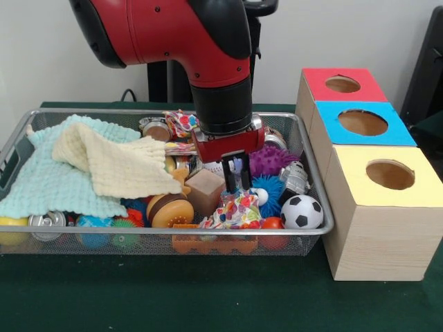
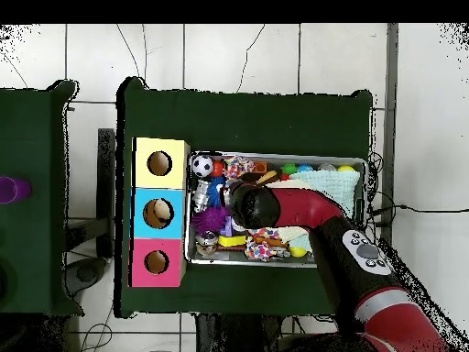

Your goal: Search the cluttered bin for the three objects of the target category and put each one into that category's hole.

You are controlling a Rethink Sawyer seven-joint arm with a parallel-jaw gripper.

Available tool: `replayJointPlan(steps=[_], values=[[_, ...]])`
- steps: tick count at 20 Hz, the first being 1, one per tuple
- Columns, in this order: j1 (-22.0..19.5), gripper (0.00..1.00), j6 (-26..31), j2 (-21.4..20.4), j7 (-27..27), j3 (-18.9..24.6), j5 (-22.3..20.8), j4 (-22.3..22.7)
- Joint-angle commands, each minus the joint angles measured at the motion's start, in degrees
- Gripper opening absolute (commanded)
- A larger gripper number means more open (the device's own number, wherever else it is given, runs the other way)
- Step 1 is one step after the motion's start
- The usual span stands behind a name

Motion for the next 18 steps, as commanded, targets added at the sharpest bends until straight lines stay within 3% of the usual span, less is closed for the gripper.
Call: replayJointPlan(steps=[1,18], values=[[0.1,0.00,0.2,4.1,2.1,-0.7,-2.1,-4.1],[2.8,0.00,0.5,1.1,5.0,-2.7,-0.9,-2.0]])
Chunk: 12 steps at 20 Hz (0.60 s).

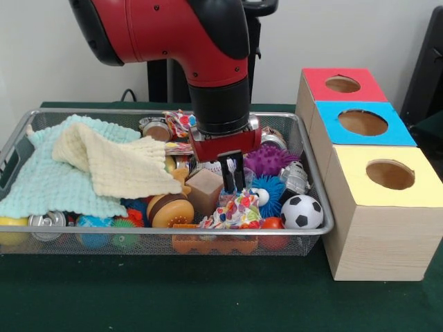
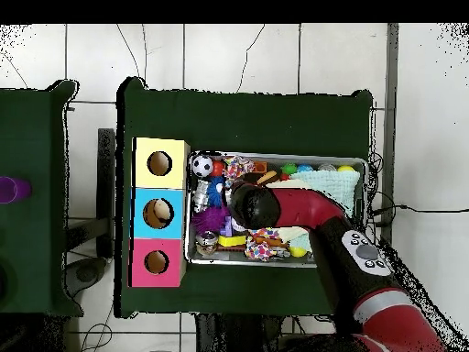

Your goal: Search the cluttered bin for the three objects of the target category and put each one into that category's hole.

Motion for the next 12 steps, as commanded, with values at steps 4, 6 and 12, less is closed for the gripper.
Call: replayJointPlan(steps=[4,6,12], values=[[2.5,0.00,0.5,1.7,5.1,-1.7,-0.8,-2.2],[2.9,1.00,0.2,1.7,5.0,-2.3,-0.9,-2.3],[2.5,1.00,1.2,2.1,3.7,-2.0,-0.9,-2.9]])
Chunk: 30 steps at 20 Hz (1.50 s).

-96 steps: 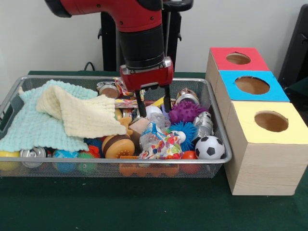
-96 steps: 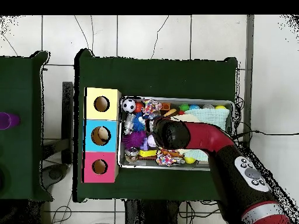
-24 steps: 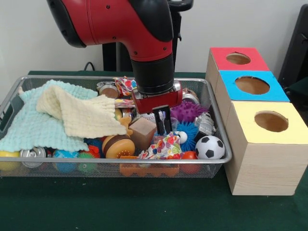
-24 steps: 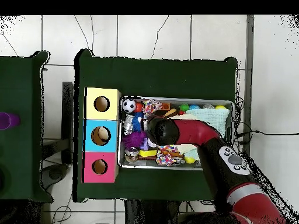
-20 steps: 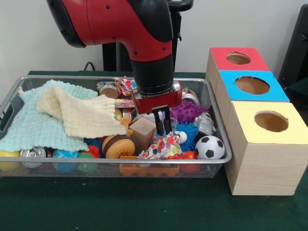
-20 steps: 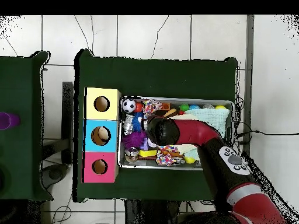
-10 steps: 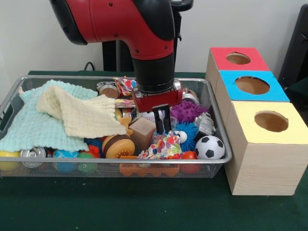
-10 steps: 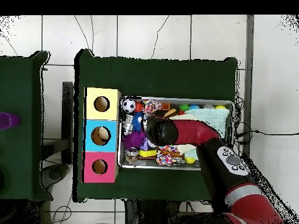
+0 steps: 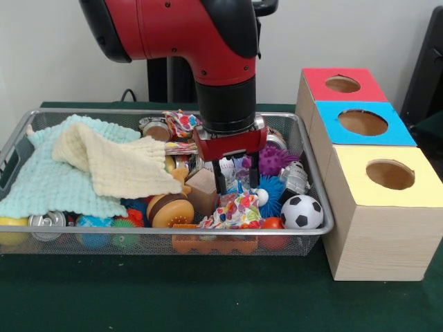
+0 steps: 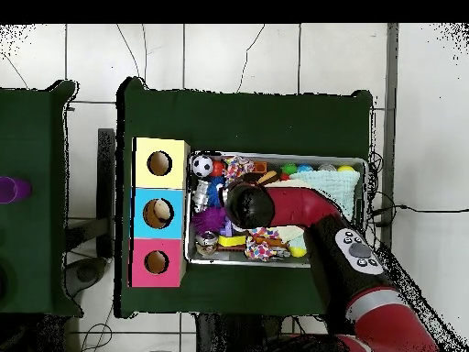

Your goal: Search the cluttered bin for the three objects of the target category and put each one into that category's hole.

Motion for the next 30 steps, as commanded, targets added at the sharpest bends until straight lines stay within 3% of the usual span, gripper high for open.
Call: replayJointPlan(steps=[1,10,30], values=[[0.4,1.00,1.4,2.6,3.6,-0.5,-0.8,-2.4],[-0.1,1.00,-0.3,3.1,3.5,0.0,-1.1,-2.6],[-0.2,1.00,-4.8,10.5,2.4,-0.9,-3.7,-6.8]])
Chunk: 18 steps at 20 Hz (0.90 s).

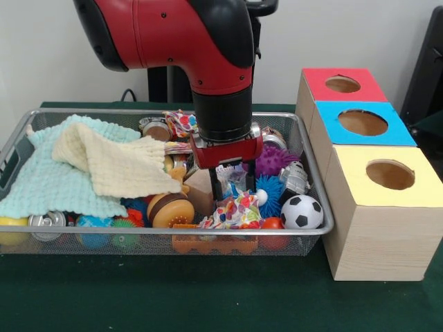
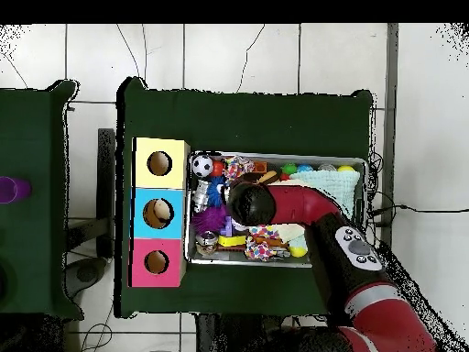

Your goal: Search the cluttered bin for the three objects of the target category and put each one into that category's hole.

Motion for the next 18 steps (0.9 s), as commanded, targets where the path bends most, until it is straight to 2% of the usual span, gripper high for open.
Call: replayJointPlan(steps=[1,11,12,18], values=[[-0.2,1.00,-4.7,8.7,2.5,-0.5,-3.7,-5.3],[0.1,1.00,-4.8,9.0,2.3,-0.7,-4.0,-5.6],[0.1,0.00,-4.5,9.0,2.3,-0.7,-3.9,-5.6],[0.2,0.00,-4.0,9.0,2.3,-0.9,-3.7,-5.5]])
